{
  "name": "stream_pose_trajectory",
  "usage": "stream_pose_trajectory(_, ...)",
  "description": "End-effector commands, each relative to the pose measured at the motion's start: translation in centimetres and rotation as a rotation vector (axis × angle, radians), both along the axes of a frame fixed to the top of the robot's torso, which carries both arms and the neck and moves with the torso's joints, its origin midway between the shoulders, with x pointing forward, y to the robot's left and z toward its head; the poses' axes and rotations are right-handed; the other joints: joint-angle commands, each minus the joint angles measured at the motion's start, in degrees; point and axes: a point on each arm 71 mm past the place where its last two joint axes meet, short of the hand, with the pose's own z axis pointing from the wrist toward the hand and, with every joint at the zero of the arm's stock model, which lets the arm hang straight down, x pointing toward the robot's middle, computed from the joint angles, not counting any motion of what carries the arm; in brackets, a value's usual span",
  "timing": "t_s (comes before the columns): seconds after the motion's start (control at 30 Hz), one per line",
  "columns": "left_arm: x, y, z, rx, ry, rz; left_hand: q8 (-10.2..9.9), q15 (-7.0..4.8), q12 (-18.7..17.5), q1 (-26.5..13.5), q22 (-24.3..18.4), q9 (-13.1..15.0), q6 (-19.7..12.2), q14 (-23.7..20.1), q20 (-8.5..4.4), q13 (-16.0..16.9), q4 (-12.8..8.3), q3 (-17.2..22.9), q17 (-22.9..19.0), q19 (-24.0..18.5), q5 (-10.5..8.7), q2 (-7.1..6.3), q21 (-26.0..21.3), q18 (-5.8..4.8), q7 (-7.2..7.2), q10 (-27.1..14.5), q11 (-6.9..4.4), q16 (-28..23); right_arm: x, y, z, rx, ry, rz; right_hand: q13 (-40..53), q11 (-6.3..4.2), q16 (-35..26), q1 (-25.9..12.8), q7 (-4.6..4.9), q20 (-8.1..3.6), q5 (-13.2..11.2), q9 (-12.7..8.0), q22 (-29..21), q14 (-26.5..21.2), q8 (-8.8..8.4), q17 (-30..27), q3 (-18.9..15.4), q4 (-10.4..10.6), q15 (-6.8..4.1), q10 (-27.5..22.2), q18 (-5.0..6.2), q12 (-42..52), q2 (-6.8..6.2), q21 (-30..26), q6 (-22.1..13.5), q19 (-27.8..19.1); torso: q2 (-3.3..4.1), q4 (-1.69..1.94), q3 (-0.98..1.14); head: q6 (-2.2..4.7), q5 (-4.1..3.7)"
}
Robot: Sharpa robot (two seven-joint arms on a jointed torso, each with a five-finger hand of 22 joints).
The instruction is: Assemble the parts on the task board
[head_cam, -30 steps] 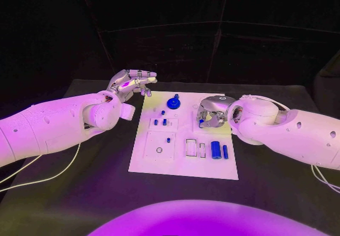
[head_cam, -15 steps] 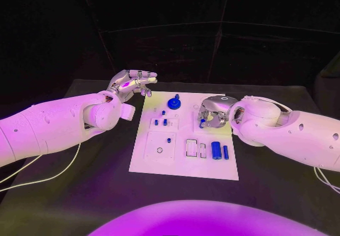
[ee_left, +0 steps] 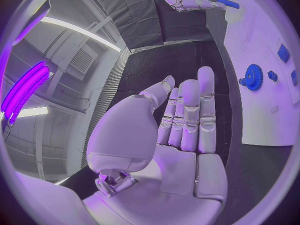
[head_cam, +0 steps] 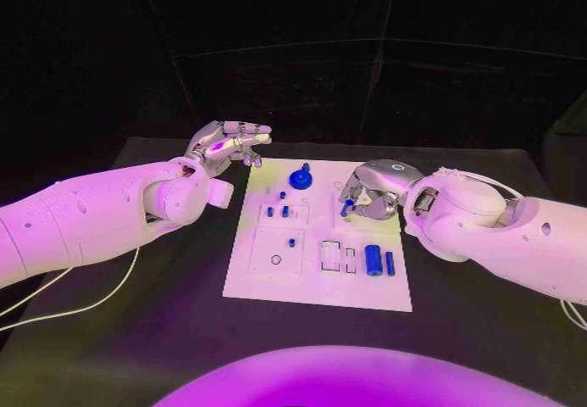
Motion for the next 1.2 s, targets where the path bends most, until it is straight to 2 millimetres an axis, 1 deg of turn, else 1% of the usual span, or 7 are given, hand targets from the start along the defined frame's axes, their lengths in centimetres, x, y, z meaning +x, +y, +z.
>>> stream_pose_trajectory(0.03, 0.0, -0.1, 0.1, -0.008, -0.003, -0.006, 0.26, -0.01, 0.36, 0.12, -0.05, -0.07, 0.28, -0.58, 0.09, -0.01, -0.11, -0.36, -0.05, -0.37, 0.33, 0.43, -0.11, 0.74, 0.02, -0.03, -0.03, -0.27, -0.6, 0.8, 0.9, 0.079, -0.031, 0.034, 0.02, 0.1, 0.39, -0.13, 0.01, -0.05, -0.19, 0.01, 0.11, 0.71, 0.17, 0.08, 0.53, -0.05, -0.48, 0.42, -0.8, -0.22, -0.46, 0.39, 0.46, 0.43, 0.09, 0.02, 0.07, -0.01, 0.14)
stream_pose_trajectory(0.23, 0.0, -0.2, 0.1, -0.008, -0.003, -0.007, 0.26, -0.01, 0.36, 0.12, -0.05, -0.07, 0.28, -0.58, 0.09, -0.01, -0.11, -0.36, -0.05, -0.37, 0.33, 0.43, -0.11, 0.74, 0.02, -0.03, -0.03, -0.27, -1.6, 3.6, 1.2, 0.134, -0.003, 0.131, 0.02, 0.09, 0.49, -0.14, 0.01, -0.09, -0.05, 0.01, 0.2, 0.72, 0.16, 0.15, 1.01, -0.3, -0.51, 0.54, -0.81, -0.31, -0.55, 0.47, 0.58, 0.45, 0.1, 0.01, 0.04, -0.15, 0.63)
stream_pose_trajectory(0.43, 0.1, -0.4, 0.1, -0.01, -0.004, -0.011, 0.26, -0.01, 0.36, 0.12, -0.05, -0.07, 0.28, -0.58, 0.09, -0.01, -0.11, -0.36, -0.05, -0.37, 0.33, 0.43, -0.11, 0.74, 0.02, -0.03, -0.03, -0.27, -2.4, 7.1, 1.1, 0.17, 0.034, 0.251, 0.01, 0.13, 0.54, -0.25, 0.07, -0.11, 0.38, -0.02, 0.24, 0.7, 0.08, 0.13, 1.59, -0.58, -0.51, 0.58, -0.82, -0.48, -0.59, 0.53, 0.62, 0.43, 0.1, 0.3, 0.0, -0.4, 0.93)
stream_pose_trajectory(0.63, 0.1, -0.6, 0.1, -0.01, -0.004, -0.013, 0.26, -0.01, 0.36, 0.12, -0.05, -0.07, 0.28, -0.58, 0.09, -0.01, -0.11, -0.36, -0.05, -0.37, 0.33, 0.43, -0.11, 0.74, 0.02, -0.03, -0.03, -0.27, -3.2, 9.8, 0.1, 0.176, 0.079, 0.33, -0.01, 0.2, 0.6, -0.47, 0.15, -0.1, 0.87, -0.06, 0.25, 0.68, -0.03, 0.13, 2.09, -0.8, -0.46, 0.49, -0.82, -0.69, -0.63, 0.55, 0.52, 0.38, 0.12, 0.07, 0.0, -0.68, 2.0)
stream_pose_trajectory(0.77, 0.1, -0.8, 0.1, -0.011, -0.005, -0.016, 0.26, -0.01, 0.36, 0.12, -0.05, -0.07, 0.28, -0.58, 0.09, -0.01, -0.11, -0.36, -0.05, -0.37, 0.33, 0.43, -0.11, 0.74, 0.02, -0.03, -0.03, -0.27, -3.6, 10.7, -0.7, 0.163, 0.113, 0.348, -0.01, 0.25, 0.61, -0.58, 0.2, -0.08, 1.28, -0.07, 0.16, 0.64, -0.08, 0.07, 2.47, -1.02, -0.43, 0.45, -0.8, -0.82, -0.66, 0.52, 0.45, 0.3, 0.07, 0.0, 0.01, -0.92, 2.59)
stream_pose_trajectory(1.03, 0.2, -1.0, 0.1, -0.013, -0.005, -0.019, 0.24, 0.02, 0.43, 0.0, -0.12, -0.08, 0.23, -0.62, 0.12, -0.03, -0.02, -0.53, -0.12, -0.36, 0.33, 0.5, -0.21, 0.73, 0.06, -0.09, 0.01, -0.26, -3.9, 11.7, -2.6, 0.096, 0.157, 0.36, -0.01, 0.27, 0.64, -0.61, 0.21, -0.08, 1.35, -0.08, 0.22, 0.64, -0.09, 0.13, 2.54, -1.06, -0.43, 0.44, -0.82, -0.84, -0.67, 0.55, 0.43, 0.31, 0.09, 0.15, 0.12, -1.15, 3.01)
stream_pose_trajectory(1.2, 0.2, -1.1, 0.1, -0.013, -0.005, -0.021, 0.24, 0.02, 0.43, 0.0, -0.12, -0.08, 0.23, -0.62, 0.12, -0.03, -0.02, -0.53, -0.12, -0.36, 0.33, 0.5, -0.21, 0.73, 0.06, -0.09, 0.01, -0.26, -3.9, 11.9, -3.5, 0.064, 0.157, 0.353, 0.0, 0.27, 0.62, -0.68, 0.23, -0.08, 1.42, -0.08, 0.23, 0.63, -0.1, 0.07, 2.58, -1.1, -0.42, 0.45, -0.82, -0.85, -0.72, 0.57, 0.42, 0.3, 0.12, 0.04, 0.14, -1.2, 3.23)
